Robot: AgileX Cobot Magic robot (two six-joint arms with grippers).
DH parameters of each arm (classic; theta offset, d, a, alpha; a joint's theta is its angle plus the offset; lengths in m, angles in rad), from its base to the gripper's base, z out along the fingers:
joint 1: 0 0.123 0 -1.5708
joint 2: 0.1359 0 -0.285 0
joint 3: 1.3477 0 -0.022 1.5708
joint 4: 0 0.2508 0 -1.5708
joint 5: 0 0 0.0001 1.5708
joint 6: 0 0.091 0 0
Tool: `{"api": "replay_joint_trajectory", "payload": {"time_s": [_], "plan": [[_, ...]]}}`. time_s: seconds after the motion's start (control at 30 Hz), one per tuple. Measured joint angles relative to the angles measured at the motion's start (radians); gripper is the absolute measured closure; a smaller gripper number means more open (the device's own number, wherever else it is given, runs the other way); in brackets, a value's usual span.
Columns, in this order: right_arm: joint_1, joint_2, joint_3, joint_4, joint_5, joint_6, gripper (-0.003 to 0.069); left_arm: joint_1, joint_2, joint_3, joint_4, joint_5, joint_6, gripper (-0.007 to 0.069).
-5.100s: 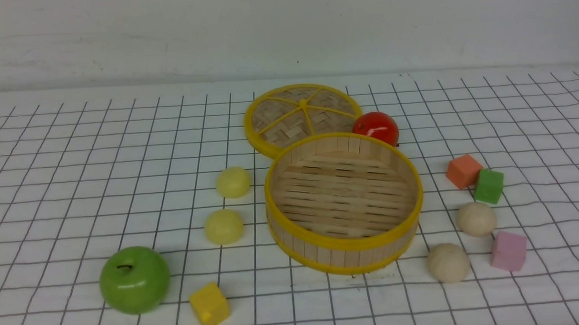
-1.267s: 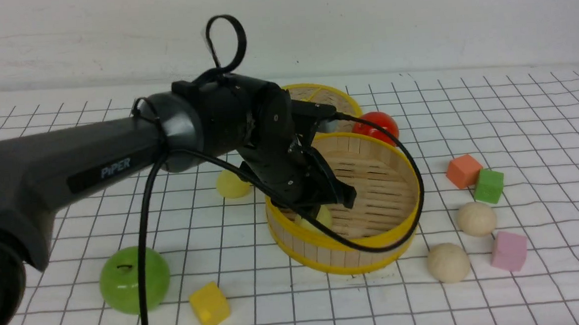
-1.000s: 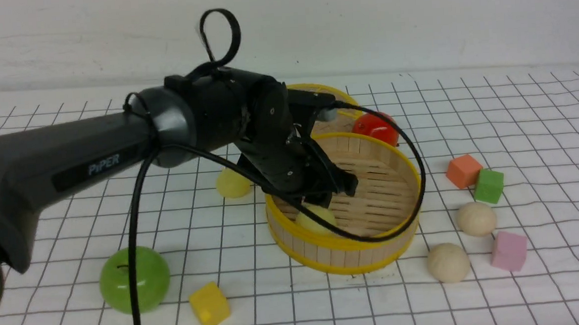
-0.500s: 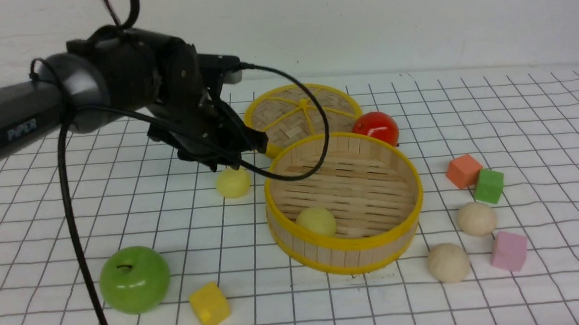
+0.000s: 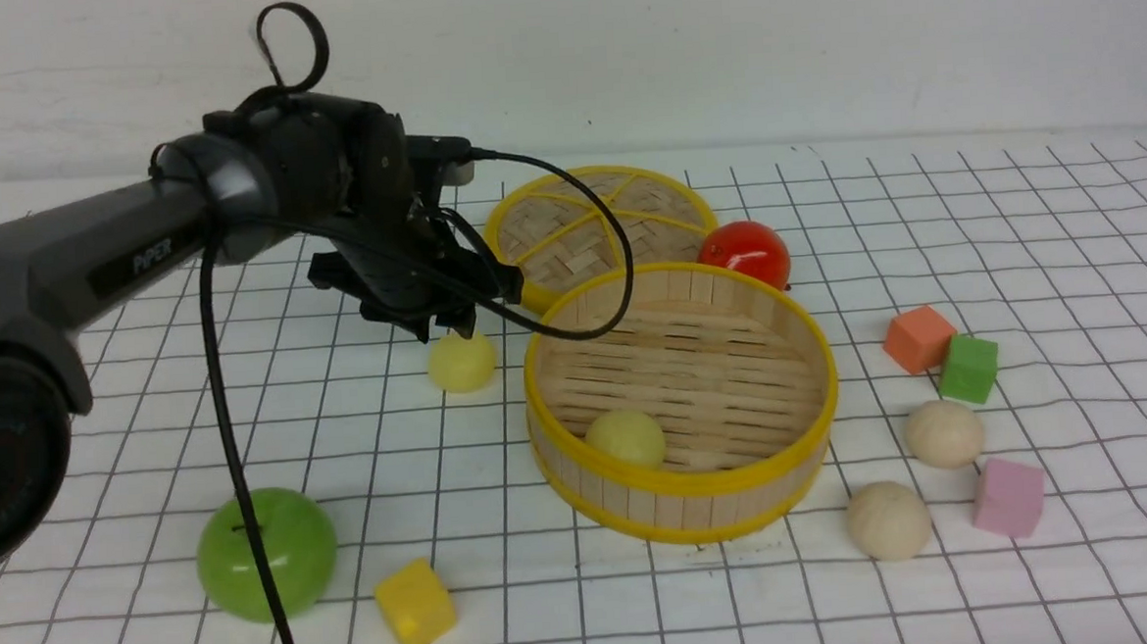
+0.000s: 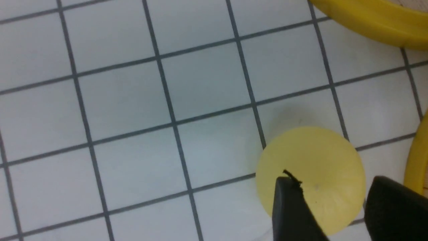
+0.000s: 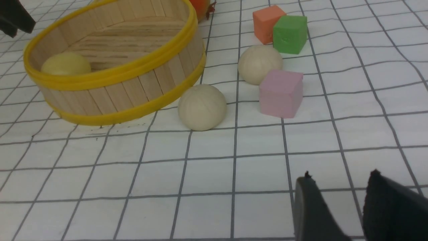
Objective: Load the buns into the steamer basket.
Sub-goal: Use the left arm to grab a steamed stuffed bun, then use the left arm to put the steamed stuffed bun into the steamer
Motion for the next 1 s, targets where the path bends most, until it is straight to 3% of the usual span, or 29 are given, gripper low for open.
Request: {"api": "replay_joint_trajectory", "payload": {"time_s": [0.47, 0.57, 0.7, 0.77, 1.0], "plan": [[0.000, 0.000, 0.000, 0.000, 0.000, 0.000, 0.0418, 0.000, 0.052, -0.004, 0.000, -0.053, 0.000, 0.0322], [0.000, 0.000, 0.000, 0.000, 0.000, 0.000, 0.0418, 0.000, 0.052, -0.005, 0.000, -0.054, 0.000, 0.0390], [0.000, 0.000, 0.000, 0.000, 0.000, 0.000, 0.0418, 0.000, 0.048, -0.005, 0.000, -0.034, 0.000, 0.0577], [0.000, 0.000, 0.000, 0.000, 0.000, 0.000, 0.0418, 0.000, 0.035, -0.005, 0.001, -0.014, 0.001, 0.0635], [0.000, 0.000, 0.000, 0.000, 0.000, 0.000, 0.0418, -0.024, -0.158, -0.004, -0.030, 0.086, 0.034, 0.0638]]}}
